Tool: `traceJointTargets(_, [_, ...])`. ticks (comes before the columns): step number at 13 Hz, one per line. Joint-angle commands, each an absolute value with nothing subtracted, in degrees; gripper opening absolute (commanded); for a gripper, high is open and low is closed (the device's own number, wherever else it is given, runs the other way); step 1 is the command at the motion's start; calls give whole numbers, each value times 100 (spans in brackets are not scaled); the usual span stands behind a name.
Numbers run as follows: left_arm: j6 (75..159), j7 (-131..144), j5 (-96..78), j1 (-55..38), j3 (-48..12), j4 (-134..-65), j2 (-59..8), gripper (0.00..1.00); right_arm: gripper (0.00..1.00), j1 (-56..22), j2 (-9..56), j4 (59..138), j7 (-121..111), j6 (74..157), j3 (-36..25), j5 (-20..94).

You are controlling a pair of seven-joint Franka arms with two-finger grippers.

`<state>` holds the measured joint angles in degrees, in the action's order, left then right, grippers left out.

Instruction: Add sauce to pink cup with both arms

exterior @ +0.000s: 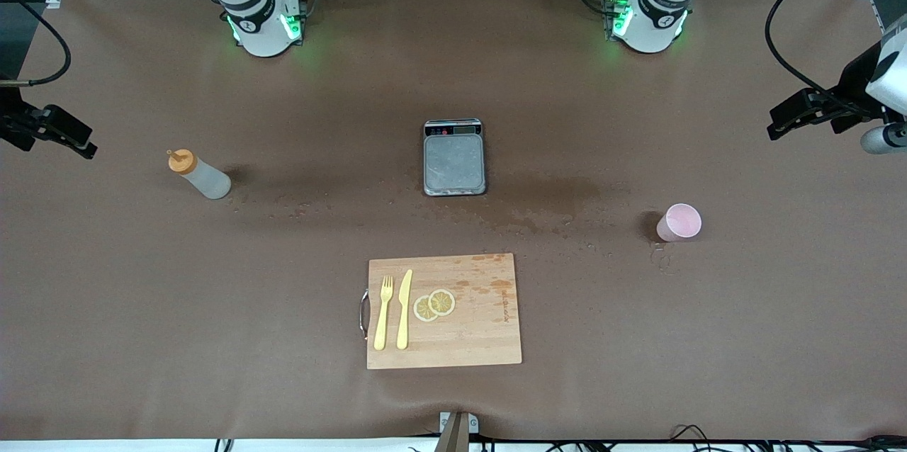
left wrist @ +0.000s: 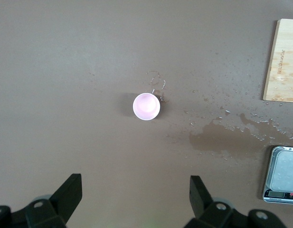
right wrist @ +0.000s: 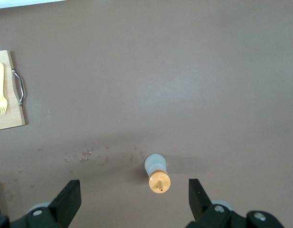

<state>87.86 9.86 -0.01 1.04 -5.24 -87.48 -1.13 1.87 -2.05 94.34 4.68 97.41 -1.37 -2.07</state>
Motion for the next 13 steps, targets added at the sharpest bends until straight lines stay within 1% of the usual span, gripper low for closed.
traceJointTargets(1, [8675, 923, 105, 79, -475, -8745, -18, 100, 100, 237, -237, 9404, 457, 9686, -114, -193])
traceJointTargets(4, [8675, 923, 324, 36, -510, -8745, -105, 100, 100, 246, -220, 9413, 466, 9686, -114, -167])
traceJointTargets(6, [8675, 888, 352, 35, -527, -8815, -245, 100, 100, 324, -19, 9422, 448, 9694, -132, -167])
traceJointTargets(8, [8805, 932, 334, 105, -519, -9121, -369, 100, 100, 430, 123, 9413, 440, 9703, -132, -167])
traceJointTargets(11, [9875, 932, 334, 281, -519, -10104, -343, 100, 100, 474, 201, 9404, 440, 9703, -141, -255])
traceJointTargets(12, [10357, 949, 334, 342, -519, -10490, -343, 100, 100, 492, 246, 9413, 466, 9642, -149, -264])
traceJointTargets(13, [10867, 958, 334, 351, -519, -10868, -343, 100, 100, 501, 307, 9396, 483, 9363, -141, -316])
